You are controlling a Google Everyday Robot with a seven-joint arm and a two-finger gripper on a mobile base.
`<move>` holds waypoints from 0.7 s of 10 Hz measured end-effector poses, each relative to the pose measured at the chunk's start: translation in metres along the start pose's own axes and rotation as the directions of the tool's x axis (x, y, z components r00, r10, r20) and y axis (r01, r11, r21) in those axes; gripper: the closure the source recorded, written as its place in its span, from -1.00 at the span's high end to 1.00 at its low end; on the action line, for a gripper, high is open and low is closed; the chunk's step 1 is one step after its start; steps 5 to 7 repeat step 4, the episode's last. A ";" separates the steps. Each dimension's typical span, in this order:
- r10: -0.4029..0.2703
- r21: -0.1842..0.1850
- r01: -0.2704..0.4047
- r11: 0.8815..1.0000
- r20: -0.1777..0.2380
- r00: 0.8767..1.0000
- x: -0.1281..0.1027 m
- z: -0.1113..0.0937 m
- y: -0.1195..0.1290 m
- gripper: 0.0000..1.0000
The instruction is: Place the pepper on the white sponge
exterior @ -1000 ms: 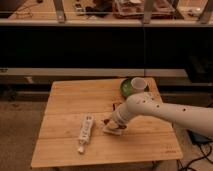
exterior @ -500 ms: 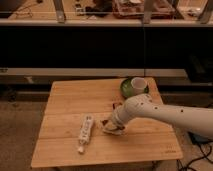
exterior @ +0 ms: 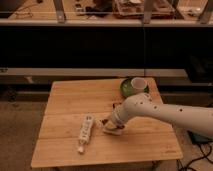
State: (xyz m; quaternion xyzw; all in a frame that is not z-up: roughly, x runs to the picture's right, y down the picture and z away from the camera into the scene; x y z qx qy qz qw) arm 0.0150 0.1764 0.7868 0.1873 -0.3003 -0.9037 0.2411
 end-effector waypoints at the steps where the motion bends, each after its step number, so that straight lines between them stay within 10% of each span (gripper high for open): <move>1: -0.006 0.004 0.006 1.000 0.003 1.000 0.001 0.001 0.000 -0.55; 4: -0.015 0.002 0.015 1.000 0.016 1.000 -0.003 0.002 0.002 0.05; 7: -0.015 0.002 0.015 1.000 0.016 1.000 -0.003 0.002 0.002 0.05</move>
